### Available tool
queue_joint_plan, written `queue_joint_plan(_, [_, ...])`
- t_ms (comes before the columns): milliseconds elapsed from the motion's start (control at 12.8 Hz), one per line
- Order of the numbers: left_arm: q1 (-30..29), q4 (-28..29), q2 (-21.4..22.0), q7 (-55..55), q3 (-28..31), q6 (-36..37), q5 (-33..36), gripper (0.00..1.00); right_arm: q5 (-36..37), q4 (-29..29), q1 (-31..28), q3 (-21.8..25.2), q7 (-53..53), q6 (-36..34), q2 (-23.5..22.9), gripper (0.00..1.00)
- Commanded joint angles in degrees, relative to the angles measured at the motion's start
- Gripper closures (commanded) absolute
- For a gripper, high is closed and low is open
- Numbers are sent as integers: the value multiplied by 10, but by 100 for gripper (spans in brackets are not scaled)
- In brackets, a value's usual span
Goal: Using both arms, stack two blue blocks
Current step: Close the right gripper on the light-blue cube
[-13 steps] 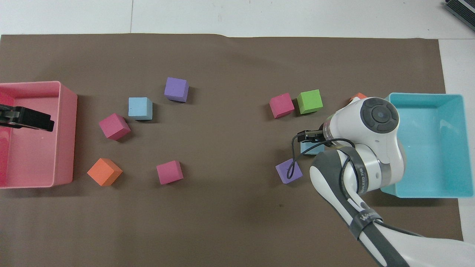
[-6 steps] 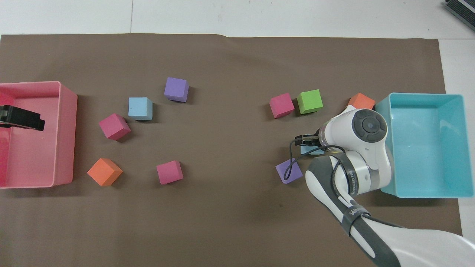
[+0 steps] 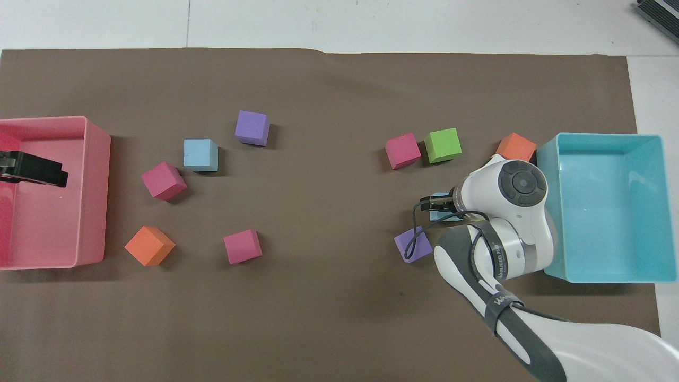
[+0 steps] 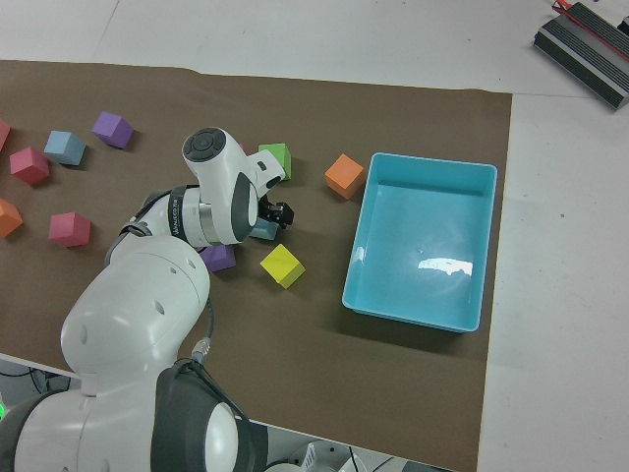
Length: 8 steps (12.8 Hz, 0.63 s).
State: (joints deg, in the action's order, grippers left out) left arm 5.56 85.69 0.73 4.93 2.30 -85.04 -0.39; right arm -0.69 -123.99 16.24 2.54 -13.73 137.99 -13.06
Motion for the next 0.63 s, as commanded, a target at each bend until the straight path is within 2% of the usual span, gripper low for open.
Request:
queue_joint_plan(0, [-1, -8, -5, 4, 0, 1, -8, 0, -11, -9, 0, -2, 2, 13, 2, 22])
queue_joint_plan(78, [-1, -8, -4, 4, 0, 2, -8, 0, -11, -9, 0, -2, 2, 13, 3, 50])
queue_joint_plan(157, [0, -8, -4, 4, 0, 3, -8, 0, -10, -9, 0, -2, 3, 12, 2, 92])
queue_joint_plan(235, [0, -8, -4, 5, 0, 2, -8, 0, -11, -9, 0, -2, 2, 11, 2, 100])
queue_joint_plan(549, [0, -7, -4, 6, 0, 2, -8, 0, -10, 10, -2, -1, 44, 3, 0, 100])
